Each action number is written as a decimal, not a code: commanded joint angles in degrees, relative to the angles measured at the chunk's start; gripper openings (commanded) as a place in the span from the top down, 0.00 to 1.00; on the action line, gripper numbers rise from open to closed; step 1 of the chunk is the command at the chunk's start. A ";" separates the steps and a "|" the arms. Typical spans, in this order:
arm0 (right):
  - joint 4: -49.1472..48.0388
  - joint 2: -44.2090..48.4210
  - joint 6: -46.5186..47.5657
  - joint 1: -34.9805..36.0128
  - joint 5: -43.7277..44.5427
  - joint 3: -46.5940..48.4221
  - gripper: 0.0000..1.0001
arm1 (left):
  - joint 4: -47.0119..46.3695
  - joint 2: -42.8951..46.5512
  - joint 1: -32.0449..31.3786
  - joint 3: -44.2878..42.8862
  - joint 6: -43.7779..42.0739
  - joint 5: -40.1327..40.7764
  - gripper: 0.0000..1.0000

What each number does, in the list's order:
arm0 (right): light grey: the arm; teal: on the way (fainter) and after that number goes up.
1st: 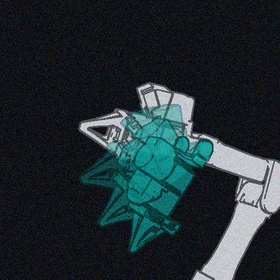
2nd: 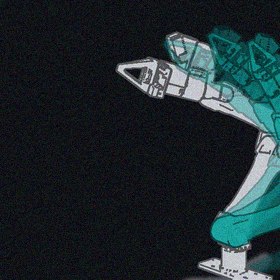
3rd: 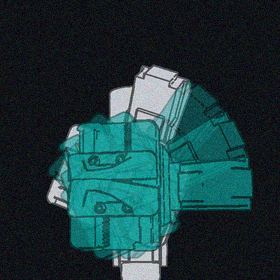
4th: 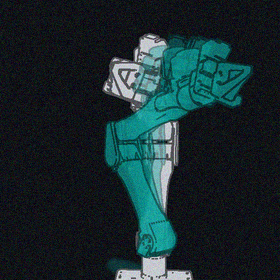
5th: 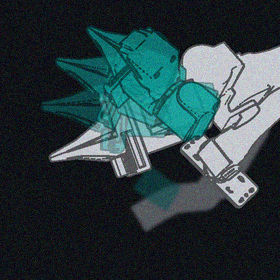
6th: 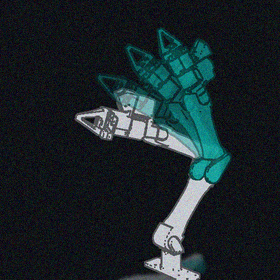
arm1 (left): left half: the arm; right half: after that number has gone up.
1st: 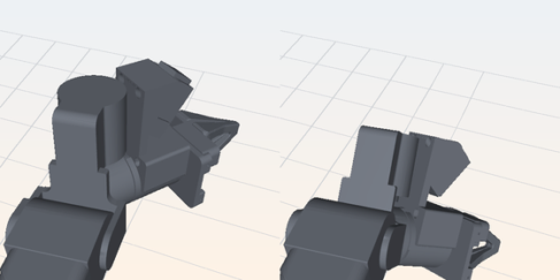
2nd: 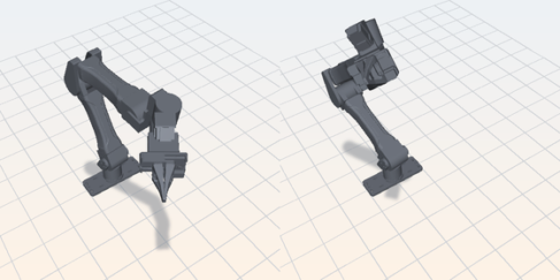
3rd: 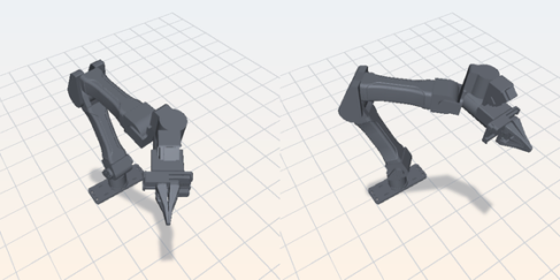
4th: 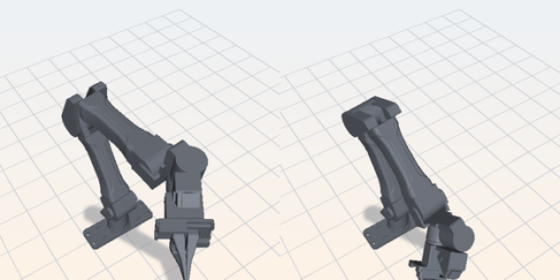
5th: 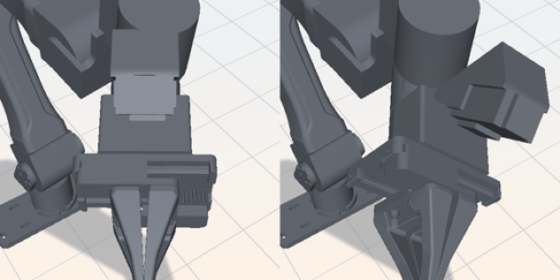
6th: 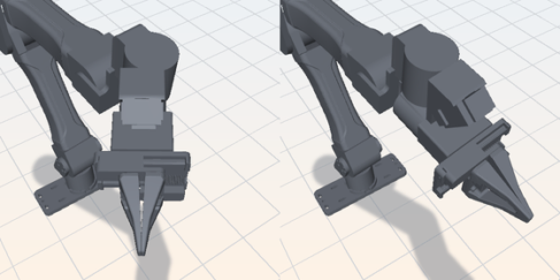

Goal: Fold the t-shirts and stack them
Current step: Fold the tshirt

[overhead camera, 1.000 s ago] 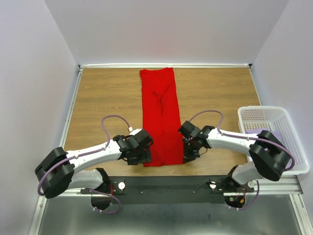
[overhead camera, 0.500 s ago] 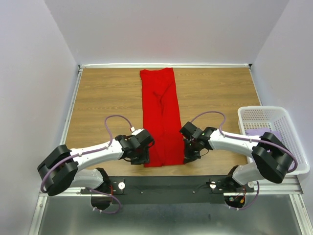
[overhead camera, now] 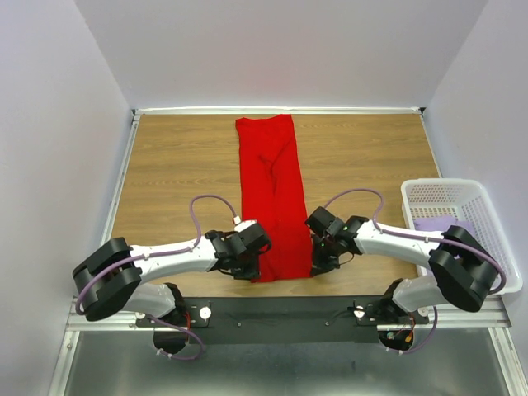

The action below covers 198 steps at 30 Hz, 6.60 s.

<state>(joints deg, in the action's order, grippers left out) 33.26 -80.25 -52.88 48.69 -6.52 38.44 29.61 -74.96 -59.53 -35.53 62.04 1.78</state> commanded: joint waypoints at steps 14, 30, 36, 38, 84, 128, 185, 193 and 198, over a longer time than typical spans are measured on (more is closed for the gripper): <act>5.85 6.50 1.46 0.44 0.03 -5.30 0.99 | 10.11 2.53 -3.66 1.17 3.09 -0.90 1.00; 19.22 -0.06 9.55 -1.83 9.51 18.40 0.99 | 16.45 2.54 11.34 -14.46 -15.34 2.69 1.00; 19.04 -8.85 15.61 -7.10 14.25 28.52 0.99 | 13.82 -3.61 21.64 -21.58 -24.94 7.26 1.00; 18.95 -11.15 17.81 -9.03 15.84 33.09 0.99 | 12.32 -6.16 24.18 -23.09 -27.75 7.88 1.00; 10.52 -40.16 23.00 -17.31 21.99 56.22 0.91 | -10.62 -31.74 35.62 -36.72 -39.81 15.00 0.74; -8.38 -42.79 33.02 -10.45 12.94 53.23 0.83 | -16.86 -23.39 23.93 -13.34 -27.85 7.18 0.74; -31.06 -58.20 25.02 -24.34 -46.56 66.87 0.64 | -11.41 -0.64 26.82 -7.53 -23.63 6.57 0.61; -31.23 -45.62 25.46 -27.76 -48.14 51.94 0.63 | -30.36 -4.28 36.49 -15.70 -33.29 -7.37 0.52; -31.58 -45.61 26.16 -29.00 -49.37 47.26 0.65 | -37.94 -15.97 38.61 -19.22 -34.09 -15.66 0.70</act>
<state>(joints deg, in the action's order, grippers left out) 1.04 -124.46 -28.16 20.23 -53.93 89.49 -0.73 -82.17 -22.17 -53.17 30.76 -4.69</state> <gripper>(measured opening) 0.362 0.340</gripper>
